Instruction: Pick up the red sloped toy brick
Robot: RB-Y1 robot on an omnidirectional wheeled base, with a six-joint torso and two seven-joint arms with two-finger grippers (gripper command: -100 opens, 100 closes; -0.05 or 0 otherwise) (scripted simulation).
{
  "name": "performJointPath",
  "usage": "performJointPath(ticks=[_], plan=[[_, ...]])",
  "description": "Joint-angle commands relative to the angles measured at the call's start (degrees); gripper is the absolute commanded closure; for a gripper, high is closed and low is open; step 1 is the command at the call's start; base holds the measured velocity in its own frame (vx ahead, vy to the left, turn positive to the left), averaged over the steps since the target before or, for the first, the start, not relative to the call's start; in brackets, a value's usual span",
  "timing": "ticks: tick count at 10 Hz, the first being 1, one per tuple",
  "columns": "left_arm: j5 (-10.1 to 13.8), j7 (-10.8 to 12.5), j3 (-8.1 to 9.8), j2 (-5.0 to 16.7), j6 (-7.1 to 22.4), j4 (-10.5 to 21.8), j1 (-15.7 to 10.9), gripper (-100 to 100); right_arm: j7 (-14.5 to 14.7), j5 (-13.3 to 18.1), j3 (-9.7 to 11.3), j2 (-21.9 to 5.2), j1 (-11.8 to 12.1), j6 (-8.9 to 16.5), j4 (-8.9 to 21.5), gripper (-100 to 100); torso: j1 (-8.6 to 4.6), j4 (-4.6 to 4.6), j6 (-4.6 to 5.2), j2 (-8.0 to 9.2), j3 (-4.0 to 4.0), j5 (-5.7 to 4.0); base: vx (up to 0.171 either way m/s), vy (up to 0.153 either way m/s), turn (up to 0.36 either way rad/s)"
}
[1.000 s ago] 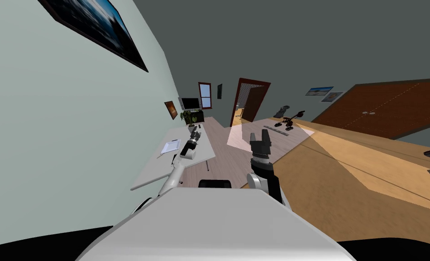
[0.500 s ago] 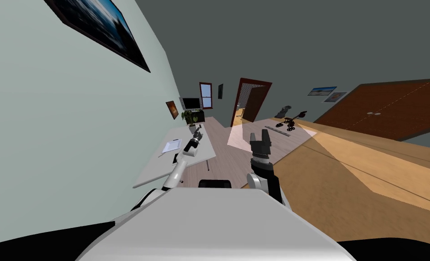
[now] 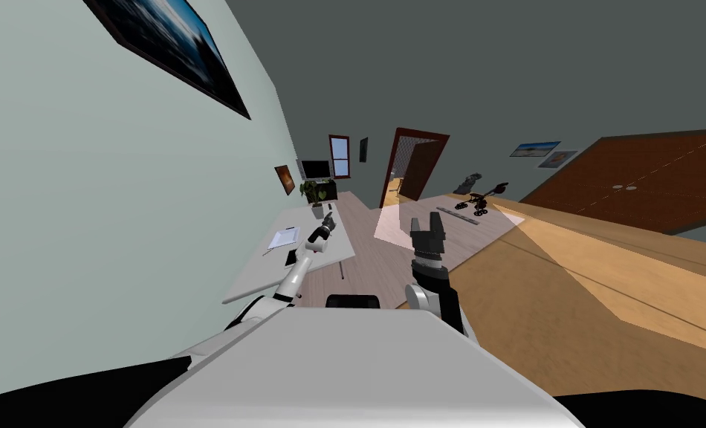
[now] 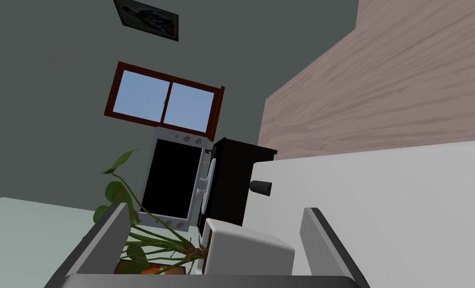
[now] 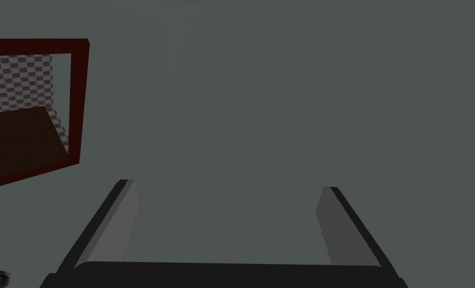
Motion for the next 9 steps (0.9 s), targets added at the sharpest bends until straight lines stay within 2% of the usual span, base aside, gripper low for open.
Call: performJointPath(ticks=[1, 2, 3, 4, 5, 6, 7, 8, 9], plan=[[0.3, 0.2, -0.11, 0.2, 1.6, 1.7, -0.4, -100, 0.0, 0.0, 0.0, 0.0, 0.0, 0.0, 0.0, 0, 0.0, 0.0, 0.0, 0.0, 0.0, 0.0, -0.006, -0.004, 0.001], [1.1, 0.6, -0.63, 0.2, 3.8, 4.1, -3.0, -100, 0.0, 0.0, 0.0, 0.0, 0.0, 0.0, 0.0, 0, 0.02, 0.0, -0.01, -0.01, -0.01, 0.01, -0.015, -0.007, 0.06], [1.1, 0.6, -0.63, 0.2, 5.1, 5.4, -3.0, -100, 0.0, 0.0, 0.0, 0.0, 0.0, 0.0, 0.0, 0, 0.01, 0.0, 0.0, 0.0, 0.0, 0.0, -0.015, -0.01, 0.022], [1.9, 1.1, -1.15, 0.3, 6.7, 7.2, -5.3, -100, 0.0, 0.0, 0.0, 0.0, 0.0, 0.0, 0.0, 0, 0.01, 0.0, 0.0, 0.01, 0.0, 0.0, -0.02, -0.016, 0.046], [1.9, 1.1, -1.15, 0.3, 8.4, 8.9, -5.6, -100, 0.0, 0.0, 0.0, 0.0, 0.0, 0.0, 0.0, 0, -0.03, 0.01, 0.0, 0.02, 0.01, -0.01, -0.016, -0.014, 0.024], [1.9, 1.1, -1.15, 0.3, 8.7, 9.0, -5.6, -100, 0.0, 0.0, 0.0, 0.0, 0.0, 0.0, 0.0, 0, -0.02, 0.0, 0.0, 0.02, 0.01, -0.01, -0.007, -0.004, 0.0], [2.8, 1.5, -1.69, 0.2, 11.1, 11.7, -8.1, -100, 0.0, 0.0, 0.0, 0.0, 0.0, 0.0, 0.0, 0, 0.02, 0.0, 0.0, 0.0, 0.0, 0.0, -0.017, -0.008, 0.052], [2.8, 1.5, -1.69, 0.2, 12.2, 12.6, -8.1, -100, 0.0, 0.0, 0.0, 0.0, 0.0, 0.0, 0.0, 0, 0.0, 0.01, -0.01, 0.01, 0.01, 0.0, -0.017, -0.01, 0.034], [3.6, 2.0, -2.23, 0.2, 14.2, 14.1, -10.3, -100, 0.0, 0.0, 0.0, 0.0, 0.0, 0.0, 0.0, 0, 0.0, 0.0, -0.01, 0.02, 0.01, 0.0, -0.02, -0.012, 0.073]])
